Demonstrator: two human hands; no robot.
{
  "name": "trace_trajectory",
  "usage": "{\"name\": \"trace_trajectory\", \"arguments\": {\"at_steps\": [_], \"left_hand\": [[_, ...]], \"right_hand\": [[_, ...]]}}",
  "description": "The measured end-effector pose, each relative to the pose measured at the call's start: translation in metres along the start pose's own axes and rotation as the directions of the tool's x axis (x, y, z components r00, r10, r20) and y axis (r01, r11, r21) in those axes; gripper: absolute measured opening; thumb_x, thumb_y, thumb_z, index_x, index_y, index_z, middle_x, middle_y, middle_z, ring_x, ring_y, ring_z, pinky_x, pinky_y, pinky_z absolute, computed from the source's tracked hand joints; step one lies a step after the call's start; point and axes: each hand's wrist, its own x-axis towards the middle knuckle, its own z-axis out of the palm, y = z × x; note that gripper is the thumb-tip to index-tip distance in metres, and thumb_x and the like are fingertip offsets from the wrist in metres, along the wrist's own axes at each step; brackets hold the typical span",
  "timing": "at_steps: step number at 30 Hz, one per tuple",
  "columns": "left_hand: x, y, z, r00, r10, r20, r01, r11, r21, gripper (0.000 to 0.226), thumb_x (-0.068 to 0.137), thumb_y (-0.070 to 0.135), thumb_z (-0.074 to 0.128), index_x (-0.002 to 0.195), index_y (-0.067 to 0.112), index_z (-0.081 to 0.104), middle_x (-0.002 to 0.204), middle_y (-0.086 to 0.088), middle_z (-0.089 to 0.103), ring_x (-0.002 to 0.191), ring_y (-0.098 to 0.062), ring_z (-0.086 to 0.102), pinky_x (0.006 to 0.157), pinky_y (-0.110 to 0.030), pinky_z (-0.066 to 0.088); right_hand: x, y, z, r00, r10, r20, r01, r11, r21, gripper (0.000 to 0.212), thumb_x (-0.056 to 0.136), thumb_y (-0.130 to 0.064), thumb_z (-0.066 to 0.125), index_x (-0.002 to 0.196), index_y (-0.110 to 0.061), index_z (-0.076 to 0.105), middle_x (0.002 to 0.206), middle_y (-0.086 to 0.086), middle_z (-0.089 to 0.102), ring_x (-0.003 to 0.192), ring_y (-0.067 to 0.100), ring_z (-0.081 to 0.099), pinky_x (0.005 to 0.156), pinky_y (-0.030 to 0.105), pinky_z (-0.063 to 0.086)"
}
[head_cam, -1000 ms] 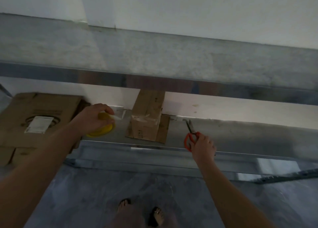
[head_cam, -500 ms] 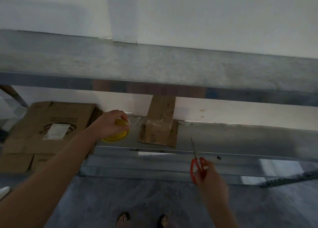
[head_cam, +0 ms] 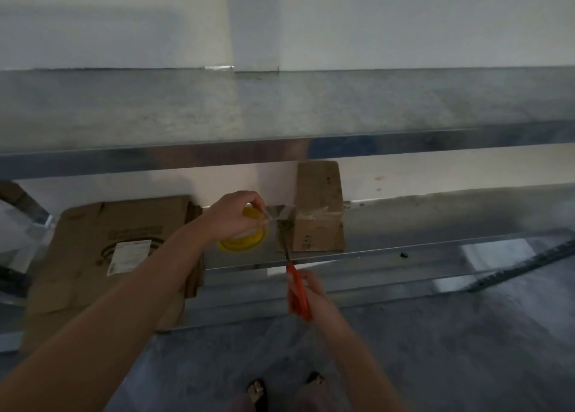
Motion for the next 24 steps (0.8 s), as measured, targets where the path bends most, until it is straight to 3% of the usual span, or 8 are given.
{"name": "trace_trajectory", "arguments": {"at_steps": [2, 7, 10, 12, 16, 18, 21, 24], "left_hand": [[0.001, -0.004, -0.001, 1.000, 0.007, 0.009, -0.007, 1.000, 0.009, 0.016, 0.083, 0.032, 0.072, 0.094, 0.026, 0.063, 0.097, 0.019, 0.058, 0.091, 0.000, 0.053, 0.069, -0.020, 0.040], [0.004, -0.010, -0.002, 0.999, 0.033, 0.001, -0.033, 0.999, -0.006, 0.015, 0.082, 0.032, 0.073, 0.092, 0.027, 0.063, 0.097, 0.018, 0.059, 0.091, 0.001, 0.053, 0.068, -0.017, 0.040], [0.006, -0.012, -0.002, 0.999, 0.035, 0.017, -0.035, 0.999, -0.010, 0.015, 0.082, 0.032, 0.073, 0.092, 0.028, 0.063, 0.097, 0.019, 0.059, 0.088, 0.006, 0.053, 0.060, -0.014, 0.038], [0.008, -0.013, -0.003, 0.999, 0.045, 0.018, -0.045, 0.999, 0.003, 0.015, 0.082, 0.032, 0.073, 0.093, 0.028, 0.063, 0.096, 0.020, 0.058, 0.088, 0.009, 0.051, 0.060, -0.012, 0.037], [0.011, -0.014, -0.005, 0.998, 0.059, 0.024, -0.059, 0.998, 0.018, 0.015, 0.081, 0.031, 0.073, 0.092, 0.029, 0.063, 0.095, 0.021, 0.059, 0.091, 0.010, 0.051, 0.069, -0.012, 0.037], [0.012, -0.014, -0.005, 0.998, 0.058, 0.031, -0.059, 0.998, 0.023, 0.015, 0.081, 0.031, 0.073, 0.092, 0.029, 0.062, 0.096, 0.020, 0.059, 0.092, 0.007, 0.051, 0.072, -0.012, 0.037], [0.013, -0.014, -0.006, 0.997, 0.068, 0.022, -0.068, 0.997, 0.033, 0.016, 0.081, 0.029, 0.073, 0.092, 0.028, 0.063, 0.097, 0.019, 0.059, 0.089, 0.007, 0.052, 0.064, -0.008, 0.036], [0.014, -0.013, -0.006, 0.994, 0.101, 0.030, -0.101, 0.994, 0.027, 0.015, 0.081, 0.026, 0.074, 0.091, 0.027, 0.063, 0.098, 0.016, 0.060, 0.093, -0.001, 0.054, 0.075, -0.011, 0.038]], "right_hand": [[0.010, -0.001, 0.005, 1.000, 0.001, 0.006, -0.001, 1.000, 0.025, 0.055, 0.057, -0.063, 0.085, 0.095, -0.030, 0.063, 0.064, -0.007, 0.061, 0.058, 0.008, 0.058, 0.056, 0.023, 0.046], [0.025, -0.002, 0.007, 0.999, 0.036, -0.004, -0.036, 0.999, 0.032, 0.048, 0.050, -0.076, 0.081, 0.087, -0.048, 0.068, 0.067, -0.008, 0.063, 0.060, 0.006, 0.057, 0.060, 0.025, 0.036], [0.026, -0.007, 0.009, 0.999, 0.052, -0.015, -0.052, 0.999, 0.014, 0.057, 0.051, -0.078, 0.079, 0.094, -0.042, 0.067, 0.067, -0.007, 0.063, 0.059, 0.008, 0.058, 0.060, 0.027, 0.036], [0.028, -0.011, 0.011, 0.997, 0.067, -0.032, -0.065, 0.997, 0.052, 0.054, 0.062, -0.069, 0.079, 0.100, -0.032, 0.063, 0.066, -0.005, 0.062, 0.054, 0.007, 0.056, 0.050, 0.022, 0.038], [0.031, -0.016, 0.012, 0.995, 0.071, -0.071, -0.066, 0.996, 0.061, 0.020, 0.092, -0.038, 0.064, 0.105, -0.022, 0.062, 0.061, -0.003, 0.059, 0.048, 0.007, 0.053, 0.041, 0.019, 0.037], [0.034, -0.017, 0.011, 0.994, 0.074, -0.083, -0.068, 0.996, 0.065, 0.013, 0.095, -0.031, 0.063, 0.104, -0.021, 0.064, 0.062, -0.002, 0.061, 0.049, 0.008, 0.055, 0.043, 0.020, 0.040], [0.040, -0.017, 0.008, 0.992, 0.061, -0.106, -0.056, 0.997, 0.048, 0.006, 0.095, -0.027, 0.064, 0.100, -0.025, 0.067, 0.061, -0.002, 0.064, 0.047, 0.008, 0.057, 0.043, 0.020, 0.043], [0.048, -0.014, 0.006, 0.985, 0.083, -0.155, -0.081, 0.997, 0.020, 0.012, 0.095, -0.016, 0.062, 0.093, -0.027, 0.067, 0.056, -0.003, 0.062, 0.043, 0.007, 0.055, 0.040, 0.019, 0.040]]}}
